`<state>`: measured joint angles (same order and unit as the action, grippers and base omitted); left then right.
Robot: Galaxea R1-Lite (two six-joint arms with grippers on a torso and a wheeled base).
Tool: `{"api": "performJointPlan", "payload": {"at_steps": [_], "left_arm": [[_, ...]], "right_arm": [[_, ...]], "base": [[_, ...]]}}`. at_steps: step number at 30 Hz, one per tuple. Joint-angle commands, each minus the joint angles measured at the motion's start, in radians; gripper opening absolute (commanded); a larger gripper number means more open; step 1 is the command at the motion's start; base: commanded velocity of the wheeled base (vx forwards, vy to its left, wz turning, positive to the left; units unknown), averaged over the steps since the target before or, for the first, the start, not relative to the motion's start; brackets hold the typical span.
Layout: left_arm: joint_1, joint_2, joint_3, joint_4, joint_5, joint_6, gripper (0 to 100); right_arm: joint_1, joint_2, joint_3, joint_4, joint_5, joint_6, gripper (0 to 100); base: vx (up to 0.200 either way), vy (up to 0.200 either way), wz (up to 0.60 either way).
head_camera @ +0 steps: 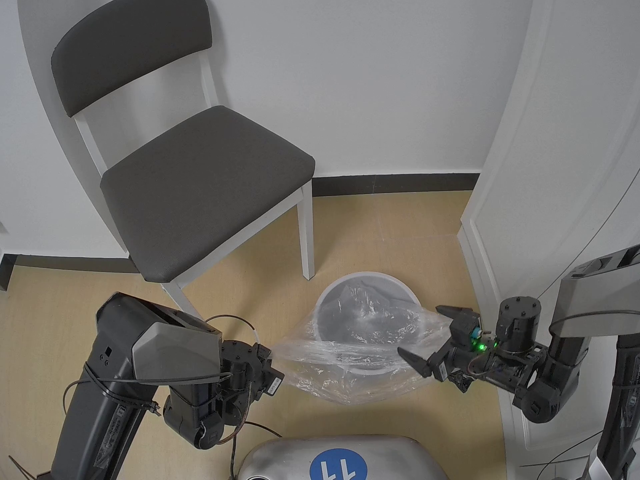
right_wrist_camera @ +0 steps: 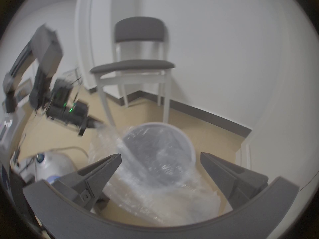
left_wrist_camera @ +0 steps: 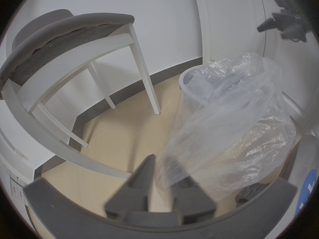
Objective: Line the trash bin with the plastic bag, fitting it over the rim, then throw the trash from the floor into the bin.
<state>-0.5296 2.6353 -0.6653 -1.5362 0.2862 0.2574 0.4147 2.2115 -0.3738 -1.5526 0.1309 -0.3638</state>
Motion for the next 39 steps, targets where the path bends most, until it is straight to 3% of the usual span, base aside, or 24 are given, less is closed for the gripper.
{"api": "performJointPlan", "payload": {"at_steps": [1,11,24,29,39], "left_arm": [[-0.001,0.000,0.003,-0.001,-0.001,0.002,100],[0.000,0.000,0.000,0.001,-0.004,-0.004,100],[-0.003,-0.001,0.006,0.001,-0.005,-0.003,100],[-0.004,-0.001,0.006,0.001,-0.007,-0.003,100],[-0.004,-0.001,0.004,0.001,-0.032,-0.001,100]], "right_arm": [[0.090,0.002,0.069,-0.018,-0.016,-0.076,100],[0.088,0.074,0.053,-0.018,-0.016,-0.181,100],[0.088,0.214,-0.069,-0.018,-0.016,-0.182,100],[0.078,0.283,-0.157,-0.018,-0.019,-0.178,100],[0.065,0.366,-0.267,-0.018,-0.017,-0.067,100]], "base": [[0.000,0.000,0.00],[0.000,0.000,0.00],[0.000,0.000,0.00],[0.000,0.000,0.00],[0.000,0.000,0.00]]}}
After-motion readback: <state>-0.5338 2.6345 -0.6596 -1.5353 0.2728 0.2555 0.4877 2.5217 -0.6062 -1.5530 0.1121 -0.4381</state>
